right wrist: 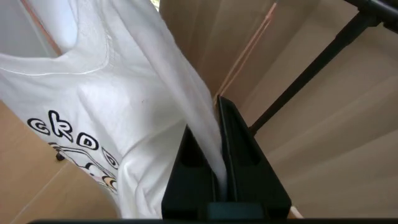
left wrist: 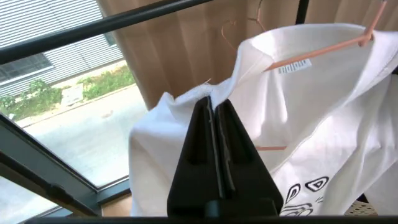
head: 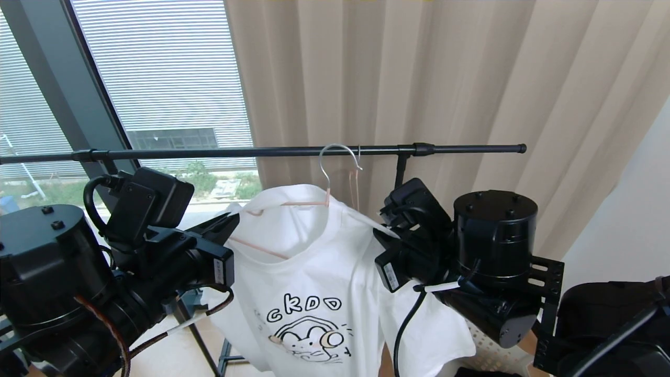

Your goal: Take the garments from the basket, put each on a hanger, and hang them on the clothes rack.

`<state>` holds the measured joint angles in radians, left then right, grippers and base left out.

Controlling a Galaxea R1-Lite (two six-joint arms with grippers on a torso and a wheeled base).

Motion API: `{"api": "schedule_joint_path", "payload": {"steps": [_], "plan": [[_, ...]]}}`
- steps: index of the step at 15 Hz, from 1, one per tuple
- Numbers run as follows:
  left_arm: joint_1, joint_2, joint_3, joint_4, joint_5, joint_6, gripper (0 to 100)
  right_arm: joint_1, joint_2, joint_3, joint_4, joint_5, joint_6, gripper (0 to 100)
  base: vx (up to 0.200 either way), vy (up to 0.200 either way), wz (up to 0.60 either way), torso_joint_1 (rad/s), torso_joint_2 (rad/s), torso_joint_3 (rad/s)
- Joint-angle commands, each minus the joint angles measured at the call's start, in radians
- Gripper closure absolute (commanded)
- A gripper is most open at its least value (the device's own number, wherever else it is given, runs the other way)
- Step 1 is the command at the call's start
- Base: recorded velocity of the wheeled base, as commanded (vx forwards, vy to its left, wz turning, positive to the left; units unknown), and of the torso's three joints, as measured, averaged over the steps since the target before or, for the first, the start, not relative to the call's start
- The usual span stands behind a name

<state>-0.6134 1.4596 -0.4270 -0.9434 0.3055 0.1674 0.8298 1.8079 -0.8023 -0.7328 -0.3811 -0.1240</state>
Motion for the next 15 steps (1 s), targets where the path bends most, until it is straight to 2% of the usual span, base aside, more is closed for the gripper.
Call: {"api": "schedule_joint_path", "payload": {"steps": [1, 2, 6, 10, 12, 15], "plan": [[-0.037, 0.008, -0.002, 0.002, 0.000, -0.002, 100, -0.001, 0.007, -0.017, -0.008, -0.002, 0.006, 100, 0.000, 0.000, 0.00, 0.000, 0.00, 0.000], [-0.074, 0.008, -0.007, 0.000, -0.002, -0.006, 100, 0.000, 0.041, -0.032, -0.020, -0.005, 0.023, 100, 0.000, 0.000, 0.00, 0.000, 0.00, 0.000], [-0.131, 0.008, -0.042, 0.002, -0.002, -0.037, 100, 0.022, 0.108, -0.044, -0.043, -0.021, 0.041, 100, 0.000, 0.000, 0.00, 0.000, 0.00, 0.000], [-0.138, 0.007, -0.049, 0.000, -0.003, -0.043, 100, 0.043, 0.116, -0.032, -0.048, -0.019, 0.046, 100, 0.000, 0.000, 0.00, 0.000, 0.00, 0.000], [-0.152, 0.001, -0.055, 0.000, -0.006, -0.048, 100, 0.058, 0.157, -0.041, -0.050, -0.013, 0.081, 100, 0.000, 0.000, 0.00, 0.000, 0.00, 0.000], [-0.158, -0.007, -0.061, 0.000, -0.011, -0.068, 100, 0.058, 0.192, -0.047, -0.105, -0.012, 0.103, 100, 0.000, 0.000, 0.00, 0.000, 0.00, 0.000]]}}
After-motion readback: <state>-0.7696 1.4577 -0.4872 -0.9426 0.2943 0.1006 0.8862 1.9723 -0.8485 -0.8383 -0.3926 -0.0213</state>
